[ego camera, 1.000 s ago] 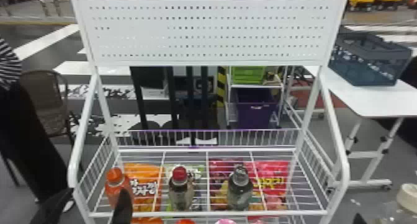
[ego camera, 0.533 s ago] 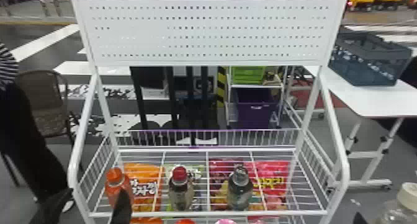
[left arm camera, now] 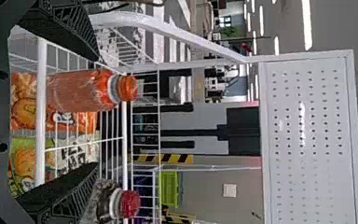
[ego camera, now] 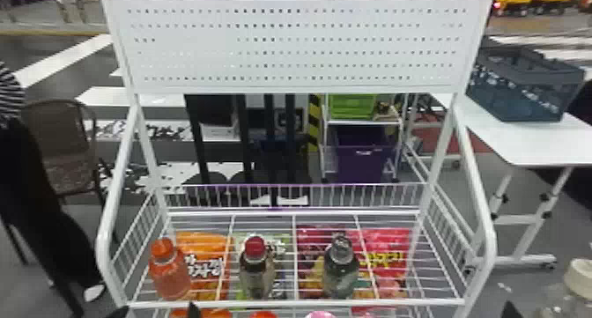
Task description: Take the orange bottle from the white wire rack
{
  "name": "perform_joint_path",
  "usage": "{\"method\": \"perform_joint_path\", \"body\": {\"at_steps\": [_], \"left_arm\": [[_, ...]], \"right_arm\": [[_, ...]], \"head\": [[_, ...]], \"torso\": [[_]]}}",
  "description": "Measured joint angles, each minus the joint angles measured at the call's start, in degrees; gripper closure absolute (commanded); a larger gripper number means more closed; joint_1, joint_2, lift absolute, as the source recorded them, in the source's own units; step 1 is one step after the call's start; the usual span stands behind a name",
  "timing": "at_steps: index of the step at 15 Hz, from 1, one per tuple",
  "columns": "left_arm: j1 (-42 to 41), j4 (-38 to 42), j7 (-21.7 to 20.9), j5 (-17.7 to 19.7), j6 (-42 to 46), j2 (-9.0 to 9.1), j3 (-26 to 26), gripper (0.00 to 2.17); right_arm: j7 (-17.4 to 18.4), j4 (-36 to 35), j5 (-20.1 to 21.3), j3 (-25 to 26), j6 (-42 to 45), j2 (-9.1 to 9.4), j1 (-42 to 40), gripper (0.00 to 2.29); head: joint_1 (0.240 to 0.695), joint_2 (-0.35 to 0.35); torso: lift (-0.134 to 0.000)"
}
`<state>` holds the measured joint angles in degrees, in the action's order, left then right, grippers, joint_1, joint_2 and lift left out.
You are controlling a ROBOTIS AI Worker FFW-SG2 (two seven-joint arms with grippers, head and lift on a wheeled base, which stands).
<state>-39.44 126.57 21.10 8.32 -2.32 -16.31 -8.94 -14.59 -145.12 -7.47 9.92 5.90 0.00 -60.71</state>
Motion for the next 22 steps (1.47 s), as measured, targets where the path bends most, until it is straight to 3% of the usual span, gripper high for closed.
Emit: {"method": "perform_joint_path", "body": {"at_steps": [7,10,22], "left_arm": [[11.08,-24.80,0.25,1.48,15.45,2.65,-3.37,0.09],[17.01,-32.30,-0.04,1.88,18.90,2.97,-4.25,0.08],[31.31,-50.45,0.15,2.02,25.10,2.91,-4.93,0.09]], "right_arm": [[0.00,0.64,0.26,0.03,-1.62,0.00,0.94,1.00],[0.00,0.81,0.16,0.49,-1.70,0.00,0.94,1.00],[0.00,0.22,0.16,1.51,-2.58,0.00,0.60,0.95]], "head": [[0.499,0.000],[0.499,0.000],[0.499,0.000]], "torso": [[0.000],[0.000],[0.000]]}}
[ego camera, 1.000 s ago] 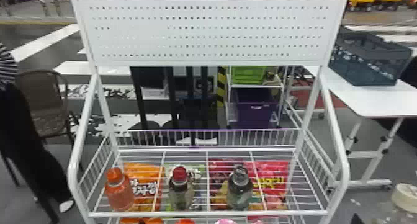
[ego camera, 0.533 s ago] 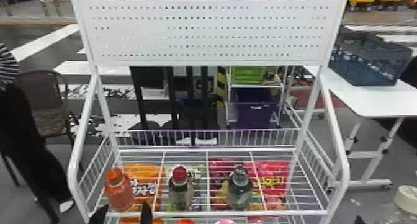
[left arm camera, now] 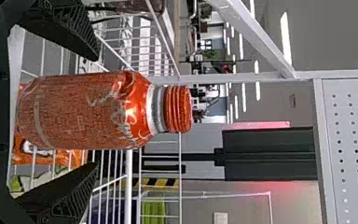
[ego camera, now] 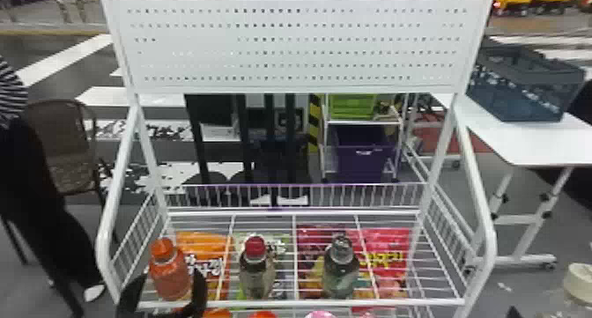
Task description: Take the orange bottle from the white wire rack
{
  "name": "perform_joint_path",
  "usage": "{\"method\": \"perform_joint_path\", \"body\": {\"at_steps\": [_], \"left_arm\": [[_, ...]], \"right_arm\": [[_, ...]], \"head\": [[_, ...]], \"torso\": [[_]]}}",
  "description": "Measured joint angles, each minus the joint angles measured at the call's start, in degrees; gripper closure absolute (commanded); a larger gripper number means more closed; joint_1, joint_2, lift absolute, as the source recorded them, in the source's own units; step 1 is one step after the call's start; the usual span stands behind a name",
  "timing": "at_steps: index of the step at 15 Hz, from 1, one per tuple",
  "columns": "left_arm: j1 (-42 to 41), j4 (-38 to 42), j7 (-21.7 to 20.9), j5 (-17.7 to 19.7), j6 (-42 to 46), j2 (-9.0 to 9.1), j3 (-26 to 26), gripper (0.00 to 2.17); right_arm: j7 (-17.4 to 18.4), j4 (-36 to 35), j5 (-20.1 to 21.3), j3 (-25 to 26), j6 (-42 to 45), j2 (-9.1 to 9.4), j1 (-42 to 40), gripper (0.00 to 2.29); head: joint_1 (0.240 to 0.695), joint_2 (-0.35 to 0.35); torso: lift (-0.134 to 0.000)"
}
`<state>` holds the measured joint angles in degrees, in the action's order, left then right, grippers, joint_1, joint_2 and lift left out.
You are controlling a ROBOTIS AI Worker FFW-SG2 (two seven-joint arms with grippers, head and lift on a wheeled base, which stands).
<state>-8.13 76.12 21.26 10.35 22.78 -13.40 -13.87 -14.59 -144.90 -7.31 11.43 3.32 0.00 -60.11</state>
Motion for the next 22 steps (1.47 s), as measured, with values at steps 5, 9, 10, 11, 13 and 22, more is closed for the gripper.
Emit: {"method": "perform_joint_path", "body": {"at_steps": [5,9,10,11,13,22], "left_arm": [[1.97,-1.20,-0.86,1.05,0.28,-0.25,0.04,2.05],[-0.34,3.85,-0.15,2.16,-1.93,-0.84,0.56,2.14],[-1.54,6.32,-0.14,2.27,-3.35,-1.09,0.85,2.14],[-2.76,9.00,0.02,2.28,-5.16,-1.27,1.09,2.13],[-5.87,16.92,1.55,1.90,-11.66,-2.02,1.39,2.13],[-23.37,55.40,3.12,-4.47,-37.72,-4.98,5.42,2.13]], "right_arm": [[0.00,-0.21,0.09,0.00,0.06,0.00,-0.28,0.95],[0.01,-0.26,0.17,-0.17,-0.11,0.00,-0.03,0.95],[0.01,-0.23,0.25,-0.26,-0.50,0.00,0.19,0.95],[0.00,-0.22,0.37,-0.37,-0.90,0.00,0.41,0.95],[0.00,-0.21,0.59,-0.69,-1.81,0.00,0.94,0.95],[0.00,-0.24,1.21,-1.46,-3.91,0.00,2.05,0.95]], "head": [[0.499,0.000],[0.499,0.000],[0.499,0.000],[0.499,0.000],[0.499,0.000],[0.499,0.000]], "torso": [[0.000],[0.000],[0.000],[0.000],[0.000],[0.000]]}}
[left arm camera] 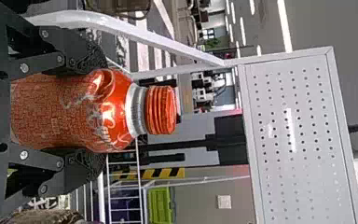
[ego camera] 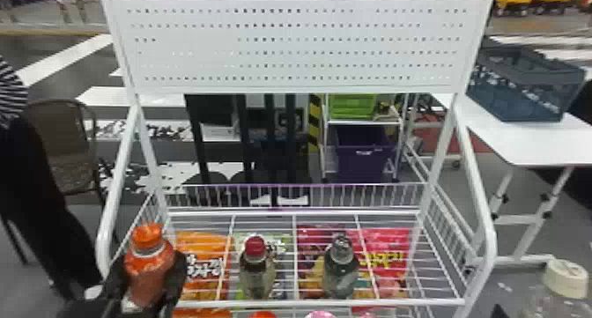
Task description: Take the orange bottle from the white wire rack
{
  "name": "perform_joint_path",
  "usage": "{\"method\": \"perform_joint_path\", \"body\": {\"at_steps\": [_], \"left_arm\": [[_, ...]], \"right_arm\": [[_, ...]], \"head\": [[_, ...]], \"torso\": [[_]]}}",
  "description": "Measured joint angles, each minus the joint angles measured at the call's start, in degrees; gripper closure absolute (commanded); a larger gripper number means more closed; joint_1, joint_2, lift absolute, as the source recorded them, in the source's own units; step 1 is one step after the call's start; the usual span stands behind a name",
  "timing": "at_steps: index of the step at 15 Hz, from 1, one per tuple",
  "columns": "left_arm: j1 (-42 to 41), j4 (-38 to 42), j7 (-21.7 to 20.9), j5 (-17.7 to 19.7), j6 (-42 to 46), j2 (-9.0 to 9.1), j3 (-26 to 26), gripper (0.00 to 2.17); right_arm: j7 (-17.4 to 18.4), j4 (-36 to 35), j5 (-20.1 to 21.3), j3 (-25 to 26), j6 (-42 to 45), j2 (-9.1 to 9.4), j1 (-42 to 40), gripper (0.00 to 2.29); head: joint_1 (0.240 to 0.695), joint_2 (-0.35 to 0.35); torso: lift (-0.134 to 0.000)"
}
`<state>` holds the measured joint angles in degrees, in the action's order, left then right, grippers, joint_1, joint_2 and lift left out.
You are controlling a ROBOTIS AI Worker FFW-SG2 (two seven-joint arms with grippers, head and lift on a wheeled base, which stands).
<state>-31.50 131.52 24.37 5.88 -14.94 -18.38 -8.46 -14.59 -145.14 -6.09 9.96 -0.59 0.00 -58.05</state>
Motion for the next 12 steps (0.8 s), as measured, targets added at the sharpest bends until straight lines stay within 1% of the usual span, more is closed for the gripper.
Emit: {"method": "perform_joint_path", "body": {"at_steps": [2,5,7,12], "left_arm": [[-2.94,5.95,-0.98,-0.14,-4.11,-0.32,1.46,2.13],[-7.83,11.86,-3.70,0.42,-5.12,-0.47,3.30,2.13],[-9.43,12.49,-4.68,0.40,-4.27,-0.47,3.47,2.13],[-10.32,10.92,-4.48,0.27,-0.65,0.11,2.67,2.13]], "right_arm": [[0.00,-0.04,0.10,-0.16,-0.21,0.00,0.16,0.95],[0.00,0.31,-0.12,-0.19,-0.25,0.00,0.29,0.95],[0.00,0.52,-0.21,-0.14,-0.51,0.00,0.54,0.95],[0.00,0.56,-0.06,-0.16,-1.37,0.00,1.24,0.95]], "head": [[0.499,0.000],[0.499,0.000],[0.499,0.000],[0.499,0.000]], "torso": [[0.000],[0.000],[0.000],[0.000]]}}
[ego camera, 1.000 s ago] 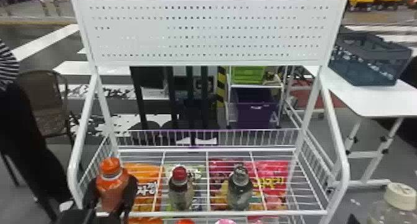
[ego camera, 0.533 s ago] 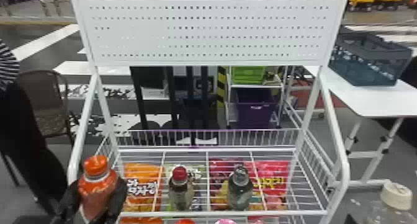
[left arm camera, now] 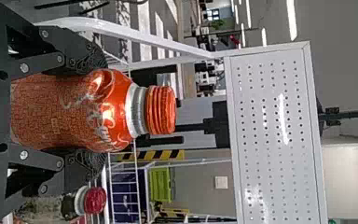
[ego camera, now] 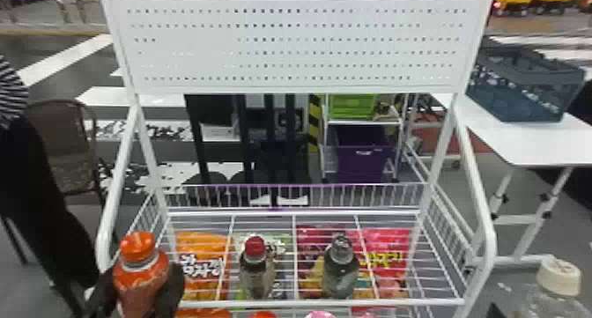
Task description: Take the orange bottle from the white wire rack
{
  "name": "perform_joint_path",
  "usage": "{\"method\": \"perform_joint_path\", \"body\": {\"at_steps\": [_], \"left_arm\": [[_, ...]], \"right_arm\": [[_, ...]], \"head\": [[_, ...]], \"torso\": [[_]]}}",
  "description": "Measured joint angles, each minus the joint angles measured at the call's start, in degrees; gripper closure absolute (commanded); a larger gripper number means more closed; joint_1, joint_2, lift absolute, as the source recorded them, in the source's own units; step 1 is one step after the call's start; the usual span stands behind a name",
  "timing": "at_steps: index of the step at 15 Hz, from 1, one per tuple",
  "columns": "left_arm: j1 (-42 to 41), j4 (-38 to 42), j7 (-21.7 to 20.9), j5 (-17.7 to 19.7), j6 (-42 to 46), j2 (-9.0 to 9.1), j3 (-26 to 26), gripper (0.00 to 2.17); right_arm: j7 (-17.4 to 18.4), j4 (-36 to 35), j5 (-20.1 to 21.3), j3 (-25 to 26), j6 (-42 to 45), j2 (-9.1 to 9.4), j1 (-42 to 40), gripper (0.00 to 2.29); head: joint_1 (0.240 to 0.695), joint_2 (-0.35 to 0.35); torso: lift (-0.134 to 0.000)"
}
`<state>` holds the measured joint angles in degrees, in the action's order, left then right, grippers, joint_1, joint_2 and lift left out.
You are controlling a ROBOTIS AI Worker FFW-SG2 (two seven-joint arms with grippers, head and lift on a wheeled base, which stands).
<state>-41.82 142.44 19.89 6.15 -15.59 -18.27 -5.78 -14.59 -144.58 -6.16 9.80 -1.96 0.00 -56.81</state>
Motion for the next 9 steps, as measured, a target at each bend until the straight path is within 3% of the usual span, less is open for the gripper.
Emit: {"method": "perform_joint_path", "body": {"at_steps": [9], "left_arm": [[0.16,-0.39,0.31,-0.06,0.34,0.00,-0.02,2.13]], "right_arm": [[0.00,-0.01,-0.10,-0.03,-0.11,0.00,-0.14,0.95]], "head": [[0.499,0.000]], "torso": [[0.000]]}}
